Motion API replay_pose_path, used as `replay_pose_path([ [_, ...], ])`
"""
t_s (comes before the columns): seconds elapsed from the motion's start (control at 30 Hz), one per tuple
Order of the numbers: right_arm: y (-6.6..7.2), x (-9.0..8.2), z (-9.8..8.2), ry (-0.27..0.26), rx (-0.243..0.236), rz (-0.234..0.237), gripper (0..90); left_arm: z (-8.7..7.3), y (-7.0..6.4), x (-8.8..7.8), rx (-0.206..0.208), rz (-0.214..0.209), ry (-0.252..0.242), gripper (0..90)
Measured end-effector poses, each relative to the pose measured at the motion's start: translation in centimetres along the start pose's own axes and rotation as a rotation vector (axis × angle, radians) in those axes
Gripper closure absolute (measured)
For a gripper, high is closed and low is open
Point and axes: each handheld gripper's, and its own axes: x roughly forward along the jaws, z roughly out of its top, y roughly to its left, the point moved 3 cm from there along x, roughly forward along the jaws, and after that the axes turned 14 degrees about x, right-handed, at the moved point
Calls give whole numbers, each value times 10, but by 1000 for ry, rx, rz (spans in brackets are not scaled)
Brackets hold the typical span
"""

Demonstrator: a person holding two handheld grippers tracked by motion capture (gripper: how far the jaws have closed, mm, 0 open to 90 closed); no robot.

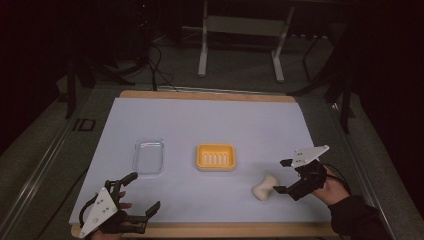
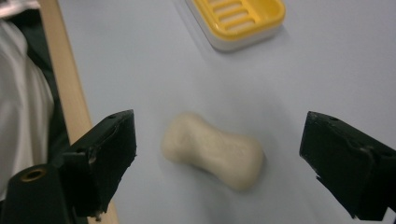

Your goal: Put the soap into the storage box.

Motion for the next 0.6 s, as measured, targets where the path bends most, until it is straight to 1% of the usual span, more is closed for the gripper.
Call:
replay_pose_path([
  [0.07,1,0,-1,37,-2,7,107,0,0,0,1,1,0,1],
  [0.1,2,0,-1,57,-11,-4,107,0,0,0,0,0,-1,1],
  [0.13,2,0,-1,57,-11,-4,107,0,0,0,0,0,-1,1],
  [0.17,2,0,-1,73,-11,2,107,0,0,0,-1,1,0,1],
  [0.2,3,1,-2,109,-22,-2,107,0,0,0,-1,1,0,1],
  [0.23,3,2,-2,131,-15,2,107,0,0,0,0,1,0,2],
  [0.3,4,3,-3,164,-25,-8,107,0,0,0,1,1,0,1],
  [0.37,5,5,-4,207,-30,-4,107,0,0,0,2,1,1,1],
  [0.47,7,12,-7,291,-47,-5,107,0,0,0,2,1,2,1],
  [0.53,9,15,-8,322,-52,-3,107,0,0,0,2,0,2,2],
  [0.6,9,18,-9,347,-70,-7,107,0,0,0,-1,2,-2,1],
])
